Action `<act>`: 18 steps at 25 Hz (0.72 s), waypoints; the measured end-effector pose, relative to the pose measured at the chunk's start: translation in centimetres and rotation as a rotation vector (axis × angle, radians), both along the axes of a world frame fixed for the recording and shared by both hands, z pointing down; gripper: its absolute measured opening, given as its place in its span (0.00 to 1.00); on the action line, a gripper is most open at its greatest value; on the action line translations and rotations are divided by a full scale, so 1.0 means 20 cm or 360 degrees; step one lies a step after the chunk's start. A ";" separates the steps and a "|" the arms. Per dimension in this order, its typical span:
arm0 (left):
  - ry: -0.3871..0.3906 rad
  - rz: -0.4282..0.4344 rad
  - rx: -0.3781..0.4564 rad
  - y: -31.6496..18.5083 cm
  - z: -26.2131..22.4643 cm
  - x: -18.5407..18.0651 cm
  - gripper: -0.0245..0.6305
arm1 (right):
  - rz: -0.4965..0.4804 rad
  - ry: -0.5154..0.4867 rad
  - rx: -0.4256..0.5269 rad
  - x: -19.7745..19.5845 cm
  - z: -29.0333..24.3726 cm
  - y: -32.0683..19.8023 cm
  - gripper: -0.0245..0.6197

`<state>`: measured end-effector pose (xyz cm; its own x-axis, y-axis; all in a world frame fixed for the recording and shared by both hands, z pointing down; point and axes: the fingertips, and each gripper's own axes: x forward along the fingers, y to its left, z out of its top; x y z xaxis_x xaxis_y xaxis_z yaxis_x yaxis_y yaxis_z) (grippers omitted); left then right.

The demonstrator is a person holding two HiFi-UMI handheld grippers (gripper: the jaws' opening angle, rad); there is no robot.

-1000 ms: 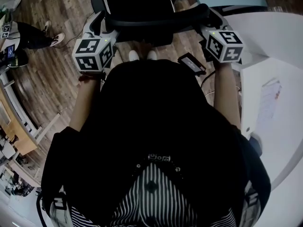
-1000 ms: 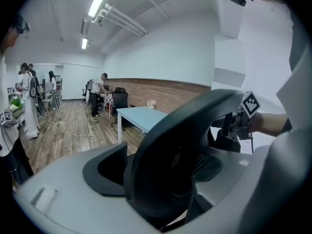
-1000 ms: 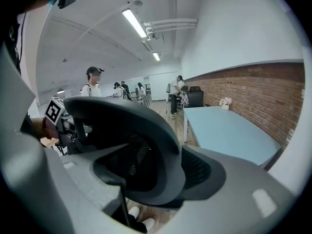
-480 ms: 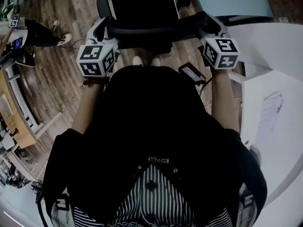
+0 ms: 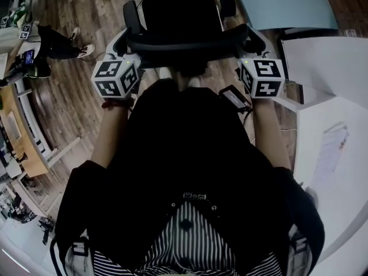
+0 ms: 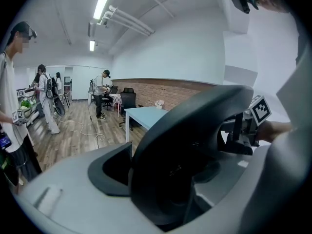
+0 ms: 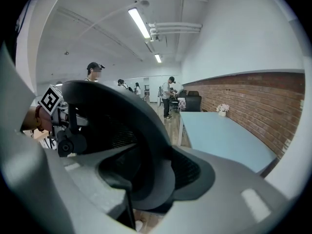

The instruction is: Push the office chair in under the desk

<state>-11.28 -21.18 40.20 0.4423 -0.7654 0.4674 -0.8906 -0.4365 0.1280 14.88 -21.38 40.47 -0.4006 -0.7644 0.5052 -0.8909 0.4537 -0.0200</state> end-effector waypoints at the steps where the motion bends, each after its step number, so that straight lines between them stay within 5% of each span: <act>1: -0.0003 0.0002 0.0003 -0.03 0.00 -0.01 0.52 | 0.0001 0.0000 0.0004 -0.01 0.00 -0.02 0.34; 6: -0.0114 0.0019 0.0000 -0.07 0.00 0.00 0.51 | -0.0005 0.0053 -0.0044 -0.01 0.01 -0.01 0.34; 18: -0.0170 0.0258 0.0096 -0.76 0.06 -0.12 0.52 | 0.0175 0.0091 -0.0114 -0.14 0.10 -0.39 0.32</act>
<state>-13.74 -36.42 41.46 0.5124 -0.7162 0.4738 -0.8150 -0.5794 0.0056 12.00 -29.27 42.39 -0.2854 -0.7631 0.5798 -0.9357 0.3527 0.0036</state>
